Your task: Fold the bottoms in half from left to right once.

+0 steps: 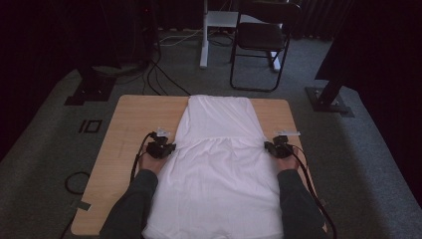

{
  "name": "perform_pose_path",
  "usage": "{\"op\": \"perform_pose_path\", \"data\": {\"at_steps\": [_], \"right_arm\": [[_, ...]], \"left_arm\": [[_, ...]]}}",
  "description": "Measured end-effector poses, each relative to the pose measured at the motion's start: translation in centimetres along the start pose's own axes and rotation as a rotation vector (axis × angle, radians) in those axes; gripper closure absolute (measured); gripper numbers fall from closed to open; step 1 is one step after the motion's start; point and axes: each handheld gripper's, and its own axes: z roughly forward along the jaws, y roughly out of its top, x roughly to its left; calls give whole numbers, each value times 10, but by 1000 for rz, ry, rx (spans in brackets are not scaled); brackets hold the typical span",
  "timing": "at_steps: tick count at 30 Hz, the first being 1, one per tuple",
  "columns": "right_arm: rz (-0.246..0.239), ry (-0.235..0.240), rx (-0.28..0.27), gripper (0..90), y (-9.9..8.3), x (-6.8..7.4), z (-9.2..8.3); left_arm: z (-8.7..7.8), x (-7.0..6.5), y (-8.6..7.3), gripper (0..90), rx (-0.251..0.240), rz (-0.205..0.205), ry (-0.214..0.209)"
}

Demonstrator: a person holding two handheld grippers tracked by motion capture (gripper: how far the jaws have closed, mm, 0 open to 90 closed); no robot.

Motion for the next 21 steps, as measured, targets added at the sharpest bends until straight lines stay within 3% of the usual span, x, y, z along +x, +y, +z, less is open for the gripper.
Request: {"op": "perform_pose_path", "data": {"at_steps": [7,16,21], "right_arm": [[-60,21,23,885,-31,22,-32],[-76,38,52,884,-74,44,-78],[-84,60,83,854,-86,52,-93]], "left_arm": [[-28,-17,-34,880,-25,41,-10],[-64,-49,-75,870,-16,106,4],[-71,-51,-83,829,-16,115,-7]]}}
